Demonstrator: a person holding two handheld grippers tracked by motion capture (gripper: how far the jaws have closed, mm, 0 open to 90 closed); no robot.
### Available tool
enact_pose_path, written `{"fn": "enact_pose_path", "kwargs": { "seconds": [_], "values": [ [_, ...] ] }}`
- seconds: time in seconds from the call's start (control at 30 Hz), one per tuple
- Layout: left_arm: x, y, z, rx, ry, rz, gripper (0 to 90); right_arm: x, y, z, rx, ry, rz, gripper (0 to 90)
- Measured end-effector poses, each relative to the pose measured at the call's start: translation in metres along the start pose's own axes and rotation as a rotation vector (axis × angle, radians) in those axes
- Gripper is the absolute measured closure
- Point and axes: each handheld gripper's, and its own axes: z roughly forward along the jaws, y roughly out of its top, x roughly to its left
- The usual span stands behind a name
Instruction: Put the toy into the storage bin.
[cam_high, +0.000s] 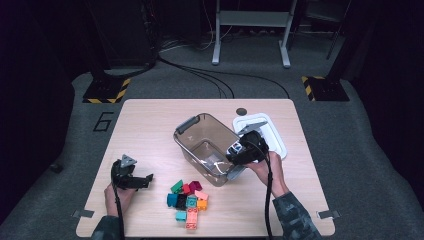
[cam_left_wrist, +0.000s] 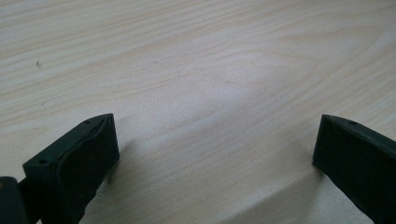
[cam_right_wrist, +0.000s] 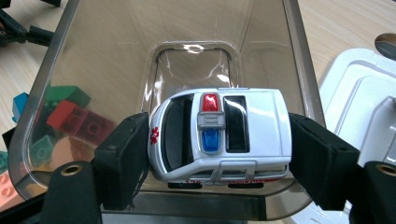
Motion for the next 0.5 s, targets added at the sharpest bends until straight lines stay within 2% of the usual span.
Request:
{"fn": "enact_pose_path", "kwargs": {
  "seconds": [0.07, 0.13, 0.17, 0.2, 0.27, 0.3, 0.5],
  "values": [
    [0.0001, 0.0002, -0.0004, 0.005, 0.0, 0.001, 0.1, 0.0005, 0.0, 0.0002, 0.0, -0.002, 0.005, 24.9],
    [0.0003, 0.0003, -0.0004, 0.005, 0.001, 0.002, 0.1, 0.001, -0.0003, -0.0002, 0.008, -0.007, -0.01, 25.4],
    [0.0002, 0.0002, -0.0004, 0.004, 0.001, 0.001, 0.1, 0.0021, -0.0002, -0.0004, 0.003, -0.009, 0.002, 31.2],
    [0.0003, 0.0002, -0.0004, 0.005, 0.001, 0.002, 0.1, 0.0019, -0.0005, -0.0017, -0.006, -0.012, -0.012, 35.8],
    [0.0003, 0.0002, -0.0004, 0.005, 0.0, 0.003, 0.1, 0.002, -0.0005, -0.0025, -0.01, 0.001, -0.014, 38.1],
    [0.0002, 0.0002, -0.0004, 0.004, 0.001, 0.0, 0.1, 0.0031, 0.0, -0.0031, -0.004, -0.032, -0.016, 39.5],
    [0.0003, 0.0001, -0.0004, 0.004, 0.0, -0.002, 0.2, 0.0008, -0.0019, -0.0077, -0.025, -0.033, -0.006, 33.0]
  ]
}}
